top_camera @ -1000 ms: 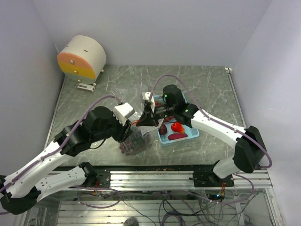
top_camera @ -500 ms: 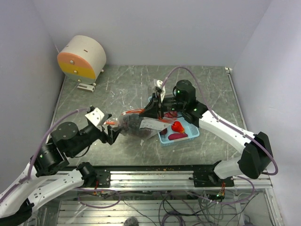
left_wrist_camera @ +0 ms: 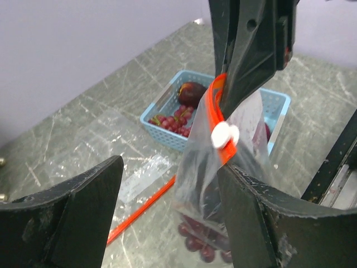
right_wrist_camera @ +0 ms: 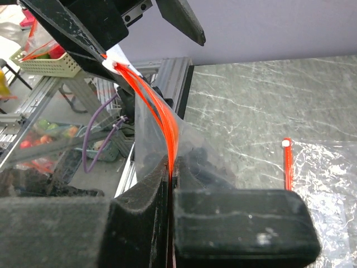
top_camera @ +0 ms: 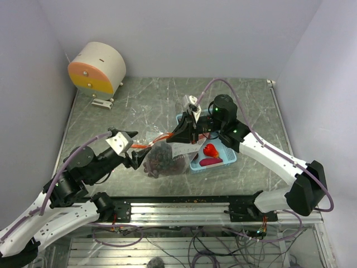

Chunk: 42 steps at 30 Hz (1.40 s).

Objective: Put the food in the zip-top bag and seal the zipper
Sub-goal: Zip the zipper food storage bag at the center of the board.

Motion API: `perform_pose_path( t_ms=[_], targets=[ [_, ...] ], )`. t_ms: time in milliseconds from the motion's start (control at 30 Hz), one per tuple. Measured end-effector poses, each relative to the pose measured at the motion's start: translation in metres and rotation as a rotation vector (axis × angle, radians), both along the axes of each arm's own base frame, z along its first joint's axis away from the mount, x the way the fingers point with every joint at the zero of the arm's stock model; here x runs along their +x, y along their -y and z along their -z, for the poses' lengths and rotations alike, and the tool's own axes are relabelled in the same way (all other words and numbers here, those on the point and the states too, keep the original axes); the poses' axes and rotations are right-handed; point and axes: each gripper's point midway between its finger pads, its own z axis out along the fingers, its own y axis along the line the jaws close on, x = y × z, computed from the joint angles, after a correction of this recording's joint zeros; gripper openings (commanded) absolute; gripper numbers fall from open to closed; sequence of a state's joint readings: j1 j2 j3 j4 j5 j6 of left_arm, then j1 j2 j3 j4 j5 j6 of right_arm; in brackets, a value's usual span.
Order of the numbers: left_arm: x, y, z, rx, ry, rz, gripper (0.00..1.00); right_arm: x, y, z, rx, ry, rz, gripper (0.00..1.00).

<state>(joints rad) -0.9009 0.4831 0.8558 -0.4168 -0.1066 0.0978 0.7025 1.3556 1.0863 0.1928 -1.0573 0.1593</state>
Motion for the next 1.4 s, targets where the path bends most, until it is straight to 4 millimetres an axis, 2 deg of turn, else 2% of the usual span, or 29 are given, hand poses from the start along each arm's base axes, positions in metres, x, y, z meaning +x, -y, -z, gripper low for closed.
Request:
perform_pose_path(
  t_ms=[133, 233, 467, 600, 767, 1033, 1167, 1300, 1400],
  targets=[
    [-0.005, 0.010, -0.013, -0.051, 0.027, 0.054, 0.75, -0.001, 0.000, -0.003, 0.006, -0.005, -0.002, 0.00],
    [-0.008, 0.019, -0.016, -0.079, 0.026, 0.096, 0.73, -0.001, 0.000, -0.005, 0.011, -0.011, -0.001, 0.00],
    [-0.006, 0.036, 0.010, -0.058, -0.043, 0.136, 0.67, -0.002, -0.001, -0.011, 0.026, -0.036, 0.000, 0.00],
    [-0.004, 0.038, 0.013, -0.054, -0.056, 0.135, 0.64, -0.004, -0.001, -0.016, 0.037, -0.048, -0.007, 0.00],
    [-0.007, 0.036, 0.004, -0.085, -0.037, 0.136, 0.55, -0.009, 0.002, -0.024, 0.050, -0.046, -0.016, 0.00],
    [-0.007, 0.036, -0.008, -0.143, -0.012, 0.137, 0.55, -0.012, 0.002, -0.027, 0.059, -0.042, -0.023, 0.00],
    [-0.006, 0.039, -0.009, -0.169, -0.014, 0.139, 0.37, -0.012, 0.002, -0.027, 0.059, -0.042, -0.025, 0.00],
    [-0.006, 0.045, -0.007, -0.171, -0.020, 0.158, 0.08, -0.012, 0.002, -0.027, 0.059, -0.042, -0.024, 0.00],
    [-0.005, 0.051, -0.003, -0.156, -0.033, 0.176, 0.07, -0.012, 0.002, -0.027, 0.058, -0.043, -0.022, 0.00]
  ],
)
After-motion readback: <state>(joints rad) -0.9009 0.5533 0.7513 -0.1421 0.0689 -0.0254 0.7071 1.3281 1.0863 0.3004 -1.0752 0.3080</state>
